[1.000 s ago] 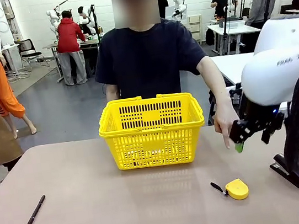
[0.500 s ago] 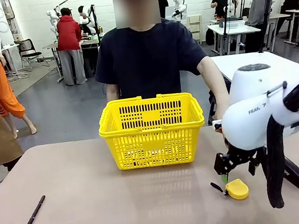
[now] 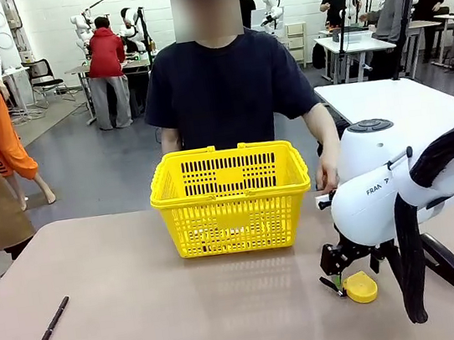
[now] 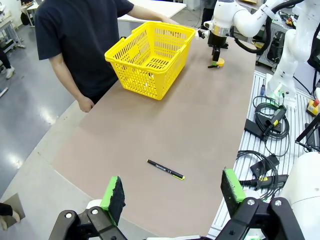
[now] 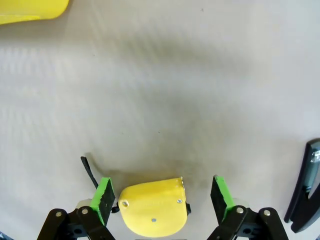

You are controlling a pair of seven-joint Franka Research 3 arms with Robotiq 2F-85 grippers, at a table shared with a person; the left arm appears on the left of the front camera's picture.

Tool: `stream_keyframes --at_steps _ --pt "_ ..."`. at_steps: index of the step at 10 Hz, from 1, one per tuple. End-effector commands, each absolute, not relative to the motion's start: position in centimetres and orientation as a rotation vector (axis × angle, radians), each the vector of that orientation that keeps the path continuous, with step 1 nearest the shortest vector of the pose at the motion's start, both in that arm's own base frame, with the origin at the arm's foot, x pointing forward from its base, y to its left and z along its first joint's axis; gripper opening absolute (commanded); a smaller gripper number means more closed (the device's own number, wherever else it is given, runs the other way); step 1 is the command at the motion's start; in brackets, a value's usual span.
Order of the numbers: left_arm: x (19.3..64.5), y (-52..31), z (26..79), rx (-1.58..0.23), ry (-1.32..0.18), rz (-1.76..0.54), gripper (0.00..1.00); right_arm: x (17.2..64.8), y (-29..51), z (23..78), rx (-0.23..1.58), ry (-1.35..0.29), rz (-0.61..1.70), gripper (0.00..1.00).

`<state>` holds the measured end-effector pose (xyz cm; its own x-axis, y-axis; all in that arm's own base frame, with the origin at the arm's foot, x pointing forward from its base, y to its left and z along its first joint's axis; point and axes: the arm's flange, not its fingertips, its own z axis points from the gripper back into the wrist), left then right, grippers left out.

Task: Place the items the person wants into the basket.
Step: Pick up the item the person points to and place it in the Market Basket.

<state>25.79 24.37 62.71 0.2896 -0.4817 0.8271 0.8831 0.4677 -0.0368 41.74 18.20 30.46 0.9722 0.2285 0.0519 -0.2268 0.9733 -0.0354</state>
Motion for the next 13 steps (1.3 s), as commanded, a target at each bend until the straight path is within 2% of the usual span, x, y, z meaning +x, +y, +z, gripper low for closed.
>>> stream_keyframes --at_steps 1,10,11,12,13 --pt "25.8 24.5 62.8 -0.558 -0.879 -0.994 1.0 42.3 18.7 30.0 -0.037 -0.087 0.226 1.0" --pt "25.8 24.5 62.8 -0.558 -0.879 -0.994 1.0 41.1 19.0 30.5 -0.014 0.046 0.22 1.0" --pt "25.8 24.5 62.8 -0.558 -0.879 -0.994 1.0 41.1 19.1 30.5 -0.019 0.039 0.227 0.62" --pt "25.8 24.5 62.8 -0.558 -0.879 -0.994 1.0 41.2 19.1 30.5 -0.019 0.042 0.227 0.42" --pt "25.8 24.5 62.8 -0.558 -0.879 -0.994 1.0 41.1 19.0 30.5 -0.019 0.044 0.228 0.03"
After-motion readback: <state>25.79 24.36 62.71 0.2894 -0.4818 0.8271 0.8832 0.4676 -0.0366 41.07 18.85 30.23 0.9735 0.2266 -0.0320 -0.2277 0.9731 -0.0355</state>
